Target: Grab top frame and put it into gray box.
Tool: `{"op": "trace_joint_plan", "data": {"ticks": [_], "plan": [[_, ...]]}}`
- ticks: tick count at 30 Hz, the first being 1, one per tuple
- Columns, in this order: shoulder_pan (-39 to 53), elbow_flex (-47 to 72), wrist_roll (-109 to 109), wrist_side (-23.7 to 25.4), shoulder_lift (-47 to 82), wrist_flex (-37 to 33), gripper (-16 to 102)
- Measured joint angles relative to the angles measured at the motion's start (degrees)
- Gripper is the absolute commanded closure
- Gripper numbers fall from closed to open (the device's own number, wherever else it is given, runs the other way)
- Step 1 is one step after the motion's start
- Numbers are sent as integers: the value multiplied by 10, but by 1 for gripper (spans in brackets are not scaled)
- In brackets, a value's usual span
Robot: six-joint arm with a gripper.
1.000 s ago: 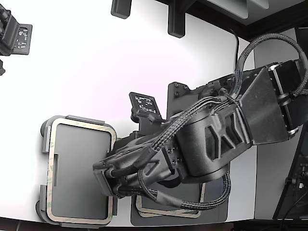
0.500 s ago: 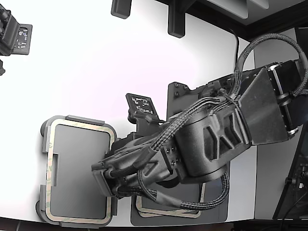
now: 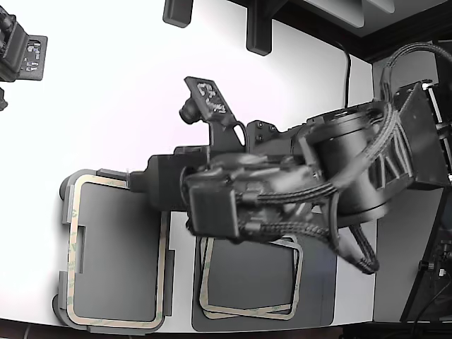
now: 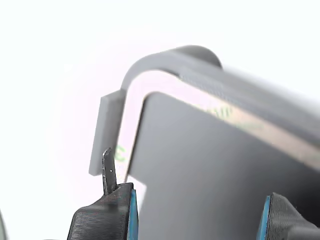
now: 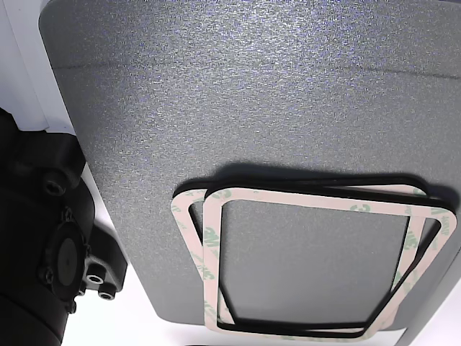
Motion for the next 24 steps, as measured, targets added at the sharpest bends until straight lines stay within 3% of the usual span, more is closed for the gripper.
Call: {"op": "trace_joint_plan", "data": {"ticks": [4,10,18,24], "plan": [[-47,116,-181,25,118,-76,-14],[-109,294,-462,9,309,-189,-14],[-240,472,-782,-106,536,-187,-14],[-251,607,-860,-117,688,-191,-14]]}}
